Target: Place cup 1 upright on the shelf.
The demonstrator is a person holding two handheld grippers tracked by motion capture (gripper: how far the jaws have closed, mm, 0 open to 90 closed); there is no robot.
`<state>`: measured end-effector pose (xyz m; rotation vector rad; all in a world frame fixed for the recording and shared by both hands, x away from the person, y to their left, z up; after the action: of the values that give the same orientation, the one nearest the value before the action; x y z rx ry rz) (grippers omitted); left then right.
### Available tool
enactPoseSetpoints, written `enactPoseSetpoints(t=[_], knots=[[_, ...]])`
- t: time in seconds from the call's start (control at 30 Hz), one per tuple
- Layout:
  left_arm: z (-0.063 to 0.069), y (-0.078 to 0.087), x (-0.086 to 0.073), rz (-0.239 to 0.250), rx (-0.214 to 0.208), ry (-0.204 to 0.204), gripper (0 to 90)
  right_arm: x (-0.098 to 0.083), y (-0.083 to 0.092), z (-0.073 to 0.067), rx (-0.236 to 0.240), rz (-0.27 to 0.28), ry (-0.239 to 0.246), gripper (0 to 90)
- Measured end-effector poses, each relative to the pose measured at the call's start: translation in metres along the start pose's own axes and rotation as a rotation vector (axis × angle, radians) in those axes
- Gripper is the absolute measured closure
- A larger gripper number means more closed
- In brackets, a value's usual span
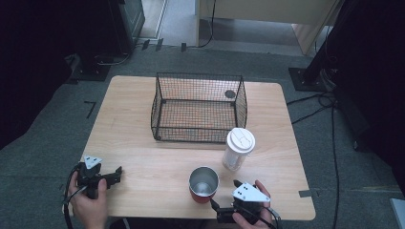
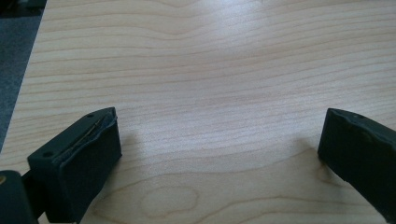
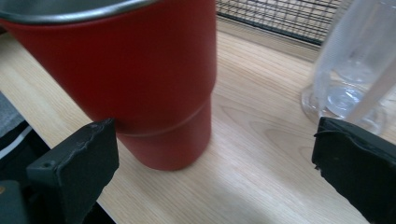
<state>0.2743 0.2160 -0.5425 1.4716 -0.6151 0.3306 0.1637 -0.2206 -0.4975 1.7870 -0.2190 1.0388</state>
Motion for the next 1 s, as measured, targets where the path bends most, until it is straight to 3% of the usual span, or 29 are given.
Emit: enactPoseSetpoints(t=[0.6, 1.0], knots=[[0.0, 0.0, 0.0, 0.0, 0.0, 0.0, 0.0, 0.018, -0.013, -0.024, 0.065, 0.036, 0.005, 0.4], [0.0, 0.0, 0.0, 0.001, -0.001, -0.002, 0.0, 0.029, -0.024, -0.035, 0.049, 0.033, -0.021, 1.8]])
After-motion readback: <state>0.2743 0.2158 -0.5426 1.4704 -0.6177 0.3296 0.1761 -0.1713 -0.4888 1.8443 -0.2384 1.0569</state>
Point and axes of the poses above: each handheld gripper's, and its own axes: y roughly backward along the jaws, x roughly out of its top, z roughly to its right, the point moved 3 cm from there along -y, roughly forward along the jaws, and after that the axes turned 9 degrees about -z, right-handed, at the moved point
